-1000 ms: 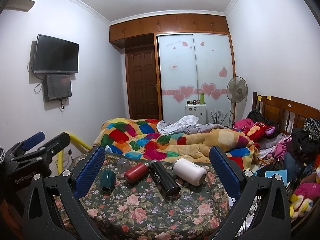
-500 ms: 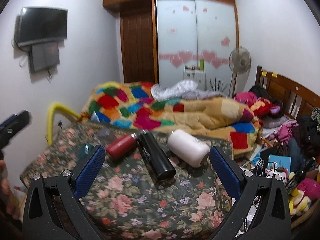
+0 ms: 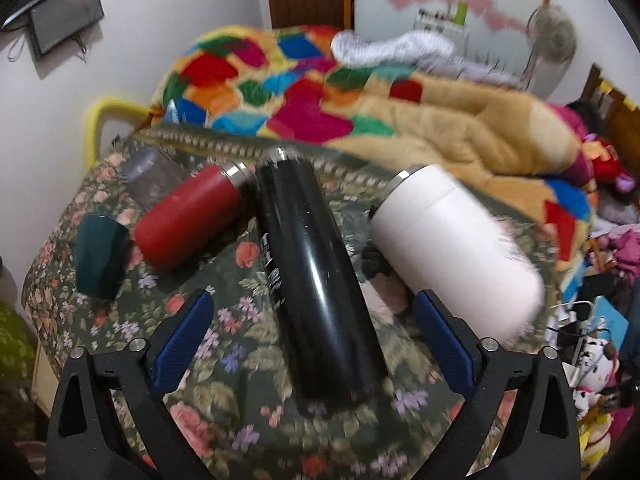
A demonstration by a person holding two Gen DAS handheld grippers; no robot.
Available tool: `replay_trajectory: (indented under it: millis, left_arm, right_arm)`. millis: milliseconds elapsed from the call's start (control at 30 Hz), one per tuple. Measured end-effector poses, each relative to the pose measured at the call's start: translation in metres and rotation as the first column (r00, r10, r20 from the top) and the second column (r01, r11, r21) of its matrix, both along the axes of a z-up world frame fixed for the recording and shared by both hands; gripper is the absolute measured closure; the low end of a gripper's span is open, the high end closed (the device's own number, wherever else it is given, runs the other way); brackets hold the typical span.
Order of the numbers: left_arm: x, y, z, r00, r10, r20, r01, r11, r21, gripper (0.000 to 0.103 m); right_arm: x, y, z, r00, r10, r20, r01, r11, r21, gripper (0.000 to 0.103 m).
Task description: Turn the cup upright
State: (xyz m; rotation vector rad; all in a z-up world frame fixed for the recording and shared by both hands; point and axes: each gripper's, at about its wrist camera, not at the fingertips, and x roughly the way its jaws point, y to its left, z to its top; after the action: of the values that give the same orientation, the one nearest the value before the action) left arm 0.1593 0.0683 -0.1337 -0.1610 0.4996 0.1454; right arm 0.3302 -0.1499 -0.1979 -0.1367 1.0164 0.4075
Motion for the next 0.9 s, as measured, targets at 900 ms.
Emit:
replay_trajectory:
  millis: [900]
  left_arm:
    - [-0.003,-0.001,-0.001,1.000,0.007,-0.020,-0.006,1.000,0.012,0.000]
  right_arm:
    - [0.017,0.017,-0.028,0.989,0.087,-0.119,-0.099,0.990,-0.097,0.040]
